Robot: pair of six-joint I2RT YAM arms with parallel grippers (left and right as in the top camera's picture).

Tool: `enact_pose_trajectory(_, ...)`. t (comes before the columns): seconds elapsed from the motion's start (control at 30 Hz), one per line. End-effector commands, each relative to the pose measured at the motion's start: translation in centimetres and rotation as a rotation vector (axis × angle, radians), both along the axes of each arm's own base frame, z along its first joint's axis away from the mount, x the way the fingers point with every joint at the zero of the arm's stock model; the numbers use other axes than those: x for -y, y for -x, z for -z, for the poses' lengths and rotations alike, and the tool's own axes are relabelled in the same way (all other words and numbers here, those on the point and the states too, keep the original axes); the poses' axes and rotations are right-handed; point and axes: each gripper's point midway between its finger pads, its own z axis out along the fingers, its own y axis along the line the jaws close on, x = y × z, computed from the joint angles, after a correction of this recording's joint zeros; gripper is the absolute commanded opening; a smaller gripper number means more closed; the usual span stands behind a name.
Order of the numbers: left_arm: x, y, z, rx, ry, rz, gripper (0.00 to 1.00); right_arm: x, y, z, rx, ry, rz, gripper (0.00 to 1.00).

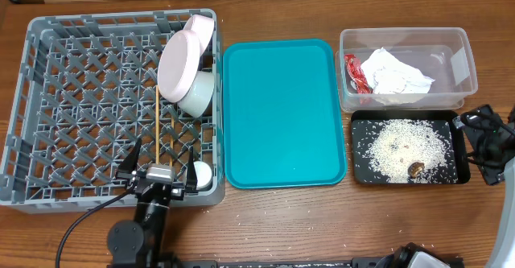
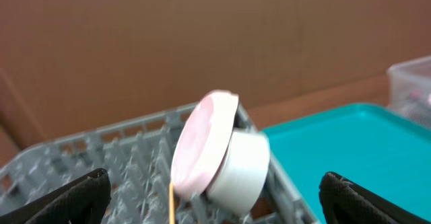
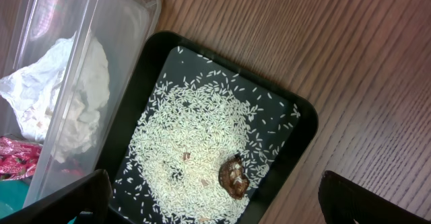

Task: Sort waste into correct bins and load items into the dishwasher

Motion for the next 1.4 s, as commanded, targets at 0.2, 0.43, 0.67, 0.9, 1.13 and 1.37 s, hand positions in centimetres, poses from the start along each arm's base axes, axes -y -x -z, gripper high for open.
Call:
enact_pose_trajectory(0.2,-1.1,-0.7,5.0,-0.090,-0.028,-0.058,1.00,0.2,-0.2,-0.5,0.015,0.010,-0.002,1.00)
enact_pose_trajectory(0.43,-0.9,-0.7,4.9,-0.087,-0.030,-0.049,1.00,0.2,-0.2,-0.5,0.015,0.010,-0.002,1.00)
enact_pose_trajectory(0.67,-1.0,-0.7,4.9,-0.088,-0.031,-0.052,1.00,0.2,-0.2,-0.5,0.015,0.010,-0.002,1.00)
enact_pose_trajectory(0.9,-1.0,-0.7,4.9,-0.088,-0.031,-0.052,1.00,0.2,-0.2,-0.5,0.015,0.010,-0.002,1.00)
enact_pose_trajectory(1.13,-1.0,-0.7,4.9,-0.088,-0.031,-0.052,1.00,0.2,-0.2,-0.5,0.015,0.010,-0.002,1.00)
enact_pose_trajectory(1.37,-1.0,-0.7,4.9,-0.088,-0.031,-0.052,1.00,0.2,-0.2,-0.5,0.015,0.010,-0.002,1.00)
